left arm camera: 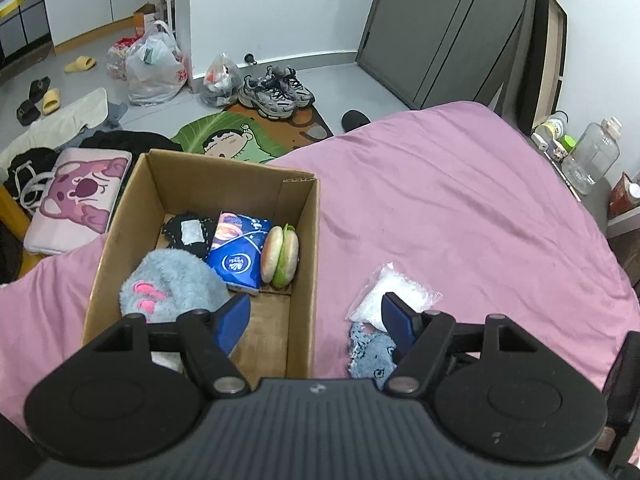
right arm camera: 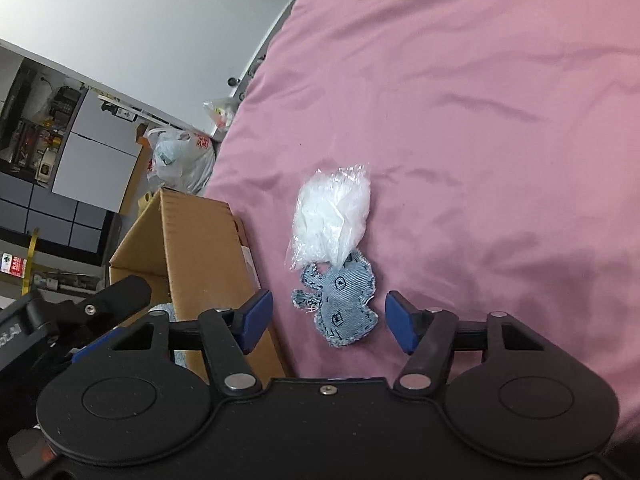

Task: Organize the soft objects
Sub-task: 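Move the right gripper back to the blue denim plush on the bed, then grasp the denim plush with the right gripper while the left gripper grasps the bubble wrap bag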

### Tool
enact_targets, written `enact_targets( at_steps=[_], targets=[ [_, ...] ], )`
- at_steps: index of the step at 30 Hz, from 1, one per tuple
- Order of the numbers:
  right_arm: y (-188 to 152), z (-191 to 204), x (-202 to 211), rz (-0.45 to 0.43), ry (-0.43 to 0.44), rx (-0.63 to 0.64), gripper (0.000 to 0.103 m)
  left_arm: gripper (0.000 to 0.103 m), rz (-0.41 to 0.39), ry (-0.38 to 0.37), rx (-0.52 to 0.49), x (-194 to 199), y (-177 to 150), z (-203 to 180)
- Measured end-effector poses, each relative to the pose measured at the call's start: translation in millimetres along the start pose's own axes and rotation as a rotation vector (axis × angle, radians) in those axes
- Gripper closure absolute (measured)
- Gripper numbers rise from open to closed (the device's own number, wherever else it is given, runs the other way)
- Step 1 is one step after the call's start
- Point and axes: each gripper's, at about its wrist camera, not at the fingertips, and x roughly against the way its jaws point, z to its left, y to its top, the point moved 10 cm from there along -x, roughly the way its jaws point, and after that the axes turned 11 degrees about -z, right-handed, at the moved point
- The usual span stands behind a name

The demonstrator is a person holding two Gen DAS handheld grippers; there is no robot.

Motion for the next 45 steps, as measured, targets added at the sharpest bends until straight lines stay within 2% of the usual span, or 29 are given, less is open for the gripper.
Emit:
enact_targets(
  at_steps=[7,8,10,12,15,25,30,34,45],
  targets=[
    [-7,-3,-20,0.053,-0.003,-0.021,0.046,0.035,0.001,-0.001,-0.025,-7,8,-13],
    [-9,-3,-22,0.061,-0.007,-0.018,0.049,0.035,0.002,-0.002,-0.028,-8,9,-15],
    [-14,-4,-25,0.093,-0.003,-0.017,0.06,0.035,0.003,-0.008,-0.037,-11,11,-21],
    [-23,-5,-30,0.126,-0.003,0.003,0.079,0.035,0.007,-0.015,-0.05,-14,12,-29],
    [-23,-7,-28,0.118,0.001,0.005,0.084,0.035,0.018,-0.022,-0.067,-21,11,-40],
    [5,-35,-4,-0.013,-0.073,-0.07,0.086,0.035,0.062,-0.038,-0.117,-44,-7,-67],
    [19,-56,3,-0.083,-0.099,-0.15,0.086,0.035,0.091,-0.051,-0.132,-57,-17,-79],
    [30,-66,6,-0.133,-0.132,-0.156,0.086,0.035,0.107,-0.049,-0.144,-69,-21,-85],
    [39,-78,-2,-0.137,-0.12,-0.219,0.087,0.033,0.185,-0.043,-0.159,-106,-37,-91]
  ],
)
